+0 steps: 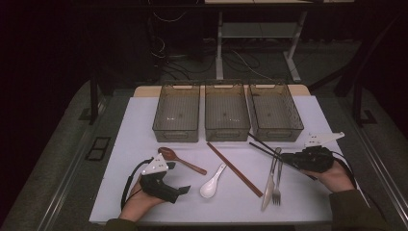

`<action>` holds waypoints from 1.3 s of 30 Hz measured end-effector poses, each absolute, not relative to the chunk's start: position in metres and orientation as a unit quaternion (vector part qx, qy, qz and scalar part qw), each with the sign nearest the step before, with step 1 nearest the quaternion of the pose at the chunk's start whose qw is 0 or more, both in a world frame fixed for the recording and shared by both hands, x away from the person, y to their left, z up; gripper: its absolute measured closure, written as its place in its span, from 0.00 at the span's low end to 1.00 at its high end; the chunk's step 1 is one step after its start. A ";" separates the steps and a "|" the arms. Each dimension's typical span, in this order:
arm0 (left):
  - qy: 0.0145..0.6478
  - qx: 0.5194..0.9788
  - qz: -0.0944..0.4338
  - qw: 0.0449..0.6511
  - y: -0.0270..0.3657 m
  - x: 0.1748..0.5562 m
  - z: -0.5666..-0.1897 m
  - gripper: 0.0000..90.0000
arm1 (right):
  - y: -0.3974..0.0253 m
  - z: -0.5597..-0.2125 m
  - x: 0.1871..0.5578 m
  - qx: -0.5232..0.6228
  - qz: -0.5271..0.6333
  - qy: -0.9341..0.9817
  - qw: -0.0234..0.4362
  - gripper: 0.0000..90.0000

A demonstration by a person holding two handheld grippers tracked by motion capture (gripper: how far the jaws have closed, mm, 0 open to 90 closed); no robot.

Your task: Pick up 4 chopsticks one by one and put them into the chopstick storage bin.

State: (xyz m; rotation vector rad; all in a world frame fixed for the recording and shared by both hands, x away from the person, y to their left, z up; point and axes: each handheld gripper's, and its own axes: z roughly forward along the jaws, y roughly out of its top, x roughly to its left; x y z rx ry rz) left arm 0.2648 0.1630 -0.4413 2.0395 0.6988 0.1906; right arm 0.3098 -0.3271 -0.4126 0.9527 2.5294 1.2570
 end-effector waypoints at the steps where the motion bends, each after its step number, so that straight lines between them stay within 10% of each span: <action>1: 0.285 0.831 0.077 0.470 0.163 0.264 -0.441 0.00 | -0.326 -0.412 0.310 0.319 0.421 0.845 0.081 0.95; 39: 0.275 0.834 0.081 0.471 0.159 0.264 -0.439 0.00 | -0.261 -0.390 0.339 0.304 0.447 0.838 0.073 0.95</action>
